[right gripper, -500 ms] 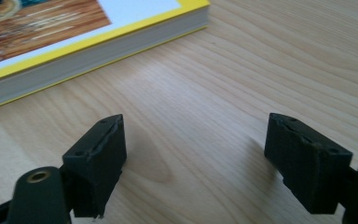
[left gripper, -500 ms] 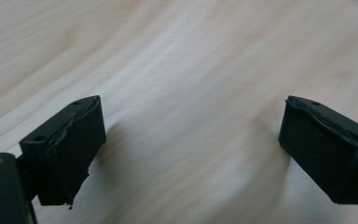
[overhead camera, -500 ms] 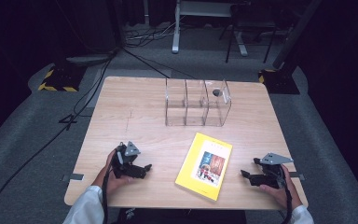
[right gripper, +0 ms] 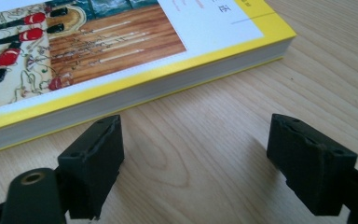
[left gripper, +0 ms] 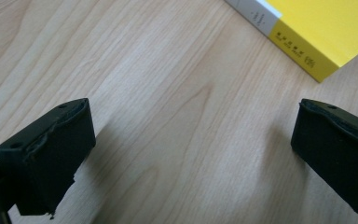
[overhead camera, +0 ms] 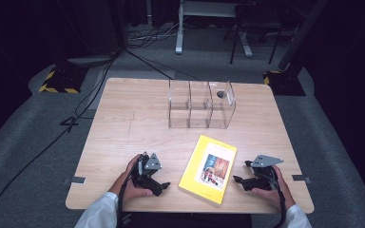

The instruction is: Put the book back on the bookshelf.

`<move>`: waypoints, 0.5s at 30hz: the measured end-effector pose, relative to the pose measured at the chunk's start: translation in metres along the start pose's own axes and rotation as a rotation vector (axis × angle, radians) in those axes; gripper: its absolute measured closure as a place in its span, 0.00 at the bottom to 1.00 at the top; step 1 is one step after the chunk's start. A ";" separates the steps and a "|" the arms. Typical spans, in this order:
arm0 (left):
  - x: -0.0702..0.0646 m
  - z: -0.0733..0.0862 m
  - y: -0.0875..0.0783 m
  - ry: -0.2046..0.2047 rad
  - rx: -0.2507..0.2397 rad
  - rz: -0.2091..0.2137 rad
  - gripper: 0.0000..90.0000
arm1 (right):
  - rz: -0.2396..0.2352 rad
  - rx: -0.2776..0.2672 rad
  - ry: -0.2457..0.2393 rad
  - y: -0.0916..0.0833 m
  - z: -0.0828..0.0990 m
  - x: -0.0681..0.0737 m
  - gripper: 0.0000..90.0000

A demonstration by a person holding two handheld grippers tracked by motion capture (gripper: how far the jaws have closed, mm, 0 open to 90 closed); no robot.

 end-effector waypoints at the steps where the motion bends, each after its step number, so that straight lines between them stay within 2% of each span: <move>1: -0.001 -0.001 0.002 0.008 0.000 0.007 0.00 | -0.008 0.001 -0.008 0.002 -0.002 0.000 0.21; 4: -0.006 -0.004 0.005 0.027 -0.002 0.032 0.01 | -0.030 0.004 -0.020 0.010 -0.007 0.001 0.22; 7: -0.009 -0.005 0.007 0.028 0.002 0.035 0.01 | -0.048 0.018 -0.028 0.015 -0.011 -0.001 0.21; 15: -0.009 -0.009 0.012 0.022 -0.002 0.034 0.00 | -0.059 0.020 -0.038 0.030 -0.021 -0.004 0.19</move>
Point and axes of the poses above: each handheld gripper's, and its own axes: y roughly forward along the jaws, z roughly out of its underside, x roughly to its left, the point moved 3 cm from there along y, roughly forward along the jaws, and after that the axes turned 11 degrees about -x, right-handed, at the moved point
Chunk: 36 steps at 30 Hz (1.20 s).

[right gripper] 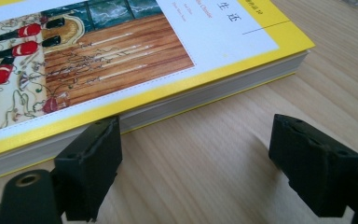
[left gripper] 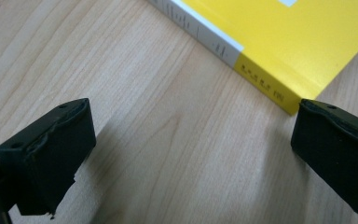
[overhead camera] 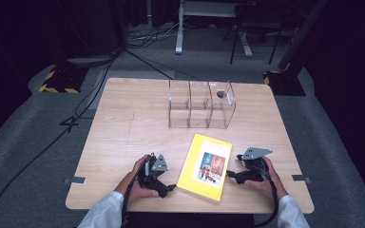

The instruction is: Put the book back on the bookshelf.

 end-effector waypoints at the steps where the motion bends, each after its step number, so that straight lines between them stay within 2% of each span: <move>1: 0.000 0.000 0.000 0.000 0.000 0.000 0.00 | 0.001 0.000 0.003 0.003 -0.002 -0.001 0.19; 7: 0.000 0.000 -0.001 0.005 0.002 0.003 0.01 | 0.021 -0.001 0.010 0.014 -0.009 -0.004 0.20; 11: -0.001 0.002 -0.003 0.000 0.002 -0.006 0.01 | 0.035 -0.006 0.018 0.016 -0.012 0.000 0.27; 16: -0.004 0.003 -0.004 -0.001 0.002 -0.013 0.01 | 0.024 0.008 -0.018 0.009 -0.010 0.012 0.30; 20: -0.005 0.003 -0.004 -0.001 0.001 -0.013 0.01 | 0.007 0.031 -0.068 0.002 -0.009 0.026 0.31; 29: -0.007 0.004 -0.006 0.000 0.004 -0.015 0.01 | -0.069 0.088 -0.092 -0.010 -0.004 0.049 0.29; 36: -0.008 0.005 -0.007 0.000 0.004 -0.014 0.01 | -0.090 0.169 -0.128 -0.018 -0.006 0.066 0.37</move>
Point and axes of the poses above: each handheld gripper's, and its own axes: y roughly forward along the jaws, z roughly out of its underside, x roughly to its left, the point moved 3 cm from there along y, roughly forward along the jaws, and after that the axes turned 11 degrees about -x, right-handed, at the moved point
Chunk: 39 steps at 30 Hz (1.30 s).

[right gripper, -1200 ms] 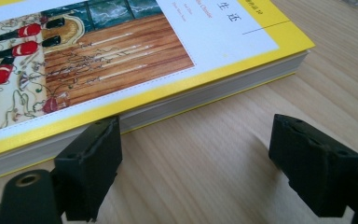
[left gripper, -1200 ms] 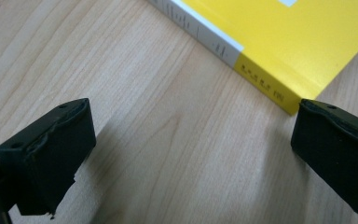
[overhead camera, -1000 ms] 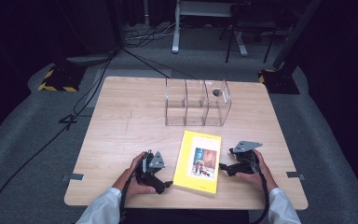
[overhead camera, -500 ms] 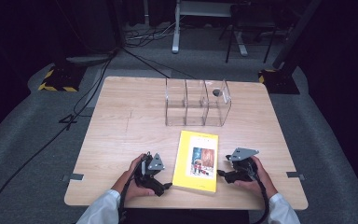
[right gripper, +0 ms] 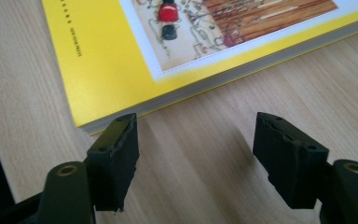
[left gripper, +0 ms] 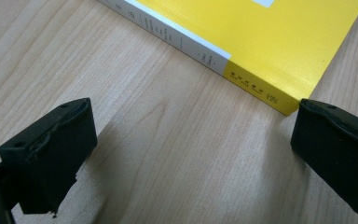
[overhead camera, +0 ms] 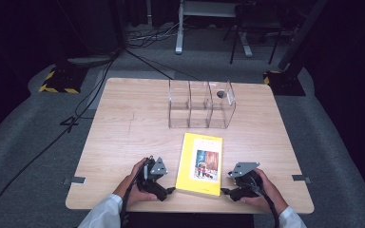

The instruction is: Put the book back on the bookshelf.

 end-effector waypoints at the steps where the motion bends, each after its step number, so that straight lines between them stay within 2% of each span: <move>1: 0.000 0.000 0.000 0.000 0.000 0.000 0.01 | -0.006 0.018 -0.002 -0.001 -0.001 0.003 0.43; 3: 0.000 0.000 0.000 0.000 0.000 0.000 0.01 | -0.031 0.052 -0.016 -0.003 -0.003 0.009 0.46; 4: 0.000 0.000 0.000 0.000 0.000 0.000 0.01 | -0.031 0.052 -0.016 -0.003 -0.003 0.009 0.46; 7: 0.000 0.000 0.000 0.000 0.000 0.000 0.01 | -0.064 0.080 -0.012 -0.003 -0.005 0.015 0.55; 14: 0.000 0.000 0.000 -0.001 0.001 0.000 0.01 | -0.110 0.136 -0.051 -0.004 -0.011 0.025 0.73; 17: 0.000 0.000 0.000 -0.002 0.000 0.000 0.01 | -0.149 0.178 -0.079 -0.002 -0.015 0.029 0.77; 21: 0.000 0.000 0.000 -0.002 0.000 0.000 0.01 | -0.157 0.233 -0.079 0.000 -0.020 0.031 0.79; 28: 0.000 0.000 0.000 -0.002 0.000 0.000 0.01 | -0.140 0.278 -0.098 0.005 -0.027 0.035 0.81; 31: 0.000 0.000 0.000 -0.002 0.000 -0.001 0.01 | -0.149 0.270 -0.098 0.004 -0.026 0.034 0.81; 36: 0.000 0.000 0.000 -0.002 0.003 -0.002 0.01 | -0.135 0.169 -0.083 0.000 -0.017 0.036 0.85; 39: -0.001 0.000 0.000 -0.004 0.003 -0.004 0.01 | -0.149 0.113 -0.059 -0.003 -0.013 0.035 0.89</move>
Point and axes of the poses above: each handheld gripper's, and its own axes: y roughly forward along the jaws, z roughly out of its underside, x roughly to its left, the point moved 3 cm from there along y, roughly forward along the jaws, and after that the axes turned 11 degrees about -x, right-handed, at the moved point
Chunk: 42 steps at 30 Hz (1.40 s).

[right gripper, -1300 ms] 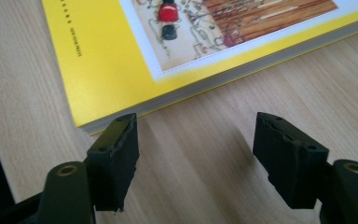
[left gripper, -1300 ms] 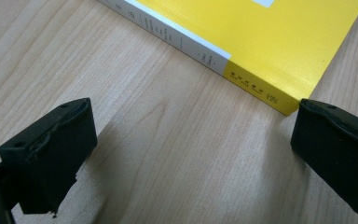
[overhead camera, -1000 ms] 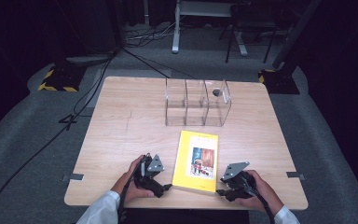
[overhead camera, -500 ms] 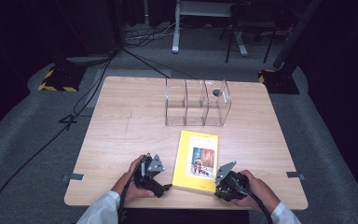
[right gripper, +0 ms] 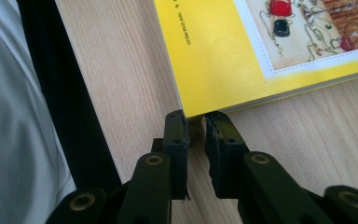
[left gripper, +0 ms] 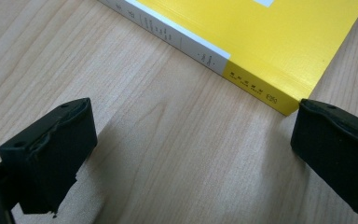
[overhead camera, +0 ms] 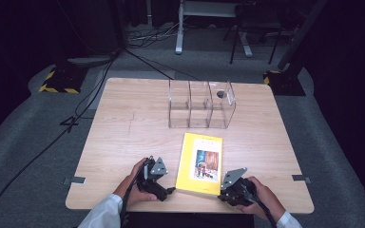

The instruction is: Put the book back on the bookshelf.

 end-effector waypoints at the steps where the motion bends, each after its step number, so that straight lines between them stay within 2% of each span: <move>1: 0.000 0.000 0.000 -0.001 0.001 0.000 0.01 | -0.006 -0.022 0.007 -0.002 0.001 0.000 0.89; 6: -0.002 -0.002 -0.001 -0.003 0.010 -0.002 0.02 | -0.005 -0.128 0.039 -0.013 -0.004 -0.002 0.91; 8: -0.004 -0.004 -0.004 -0.007 -0.010 0.014 0.10 | 0.003 -0.149 0.039 -0.015 -0.006 -0.002 0.91; 9: -0.006 -0.006 -0.005 -0.013 -0.030 0.027 0.20 | 0.000 -0.158 0.039 -0.015 -0.006 -0.003 0.91; 10: -0.009 -0.009 -0.006 -0.012 -0.048 0.034 0.24 | -0.003 -0.161 0.038 -0.015 -0.007 -0.003 0.91; 11: -0.011 -0.012 -0.006 -0.007 -0.053 0.036 0.20 | 0.007 -0.163 0.034 -0.015 -0.007 -0.003 0.92; 12: -0.015 -0.015 -0.007 0.006 -0.065 0.040 0.16 | 0.013 -0.167 0.034 -0.015 -0.008 -0.003 0.93; 14: -0.025 -0.022 -0.005 0.050 -0.089 0.062 0.22 | 0.018 -0.184 0.033 -0.017 -0.010 -0.003 0.93; 16: -0.038 -0.031 -0.001 0.088 -0.093 0.068 0.17 | 0.022 -0.210 0.040 -0.019 -0.012 -0.003 0.93; 18: -0.051 -0.038 0.004 0.115 -0.102 0.100 0.19 | 0.028 -0.226 0.041 -0.020 -0.015 -0.004 0.93; 21: -0.068 -0.049 0.016 0.151 -0.101 0.100 0.19 | 0.032 -0.246 0.039 -0.021 -0.018 -0.004 0.93; 24: -0.078 -0.054 0.028 0.190 -0.091 0.058 0.20 | 0.034 -0.263 0.037 -0.022 -0.023 -0.004 0.93; 28: -0.078 -0.057 0.037 0.168 -0.113 -0.013 0.20 | 0.038 -0.274 0.031 -0.023 -0.029 -0.005 0.93; 31: -0.073 -0.056 0.036 0.146 -0.135 -0.062 0.29 | 0.037 -0.284 0.032 -0.023 -0.032 -0.006 0.93; 33: -0.069 -0.056 0.035 0.132 -0.145 -0.071 0.39 | 0.036 -0.287 0.036 -0.023 -0.033 -0.006 0.92; 35: -0.068 -0.055 0.034 0.130 -0.158 -0.055 0.41 | 0.039 -0.292 0.039 -0.023 -0.033 -0.006 0.92; 36: -0.068 -0.055 0.034 0.130 -0.158 -0.055 0.47 | 0.039 -0.292 0.039 -0.023 -0.033 -0.006 0.92; 37: -0.069 -0.055 0.033 0.150 -0.168 -0.047 0.47 | 0.042 -0.296 0.042 -0.023 -0.033 -0.007 0.92; 39: -0.071 -0.054 0.032 0.180 -0.178 -0.044 0.57 | 0.042 -0.304 0.048 -0.022 -0.033 -0.008 0.92; 40: -0.072 -0.054 0.032 0.183 -0.178 -0.046 0.59 | 0.040 -0.310 0.053 -0.022 -0.033 -0.008 0.92; 41: -0.072 -0.054 0.032 0.166 -0.171 -0.045 0.58 | 0.040 -0.314 0.054 -0.022 -0.033 -0.008 0.92; 42: -0.071 -0.054 0.034 0.162 -0.174 -0.056 0.54 | 0.043 -0.317 0.050 -0.022 -0.033 -0.008 0.93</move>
Point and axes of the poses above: each handheld gripper's, and its own axes: y roughly forward along the jaws, z roughly out of its underside, x roughly to its left, the point moved 3 cm from there along y, roughly forward along the jaws, and after that the axes turned 11 degrees about -x, right-handed, at the moved point
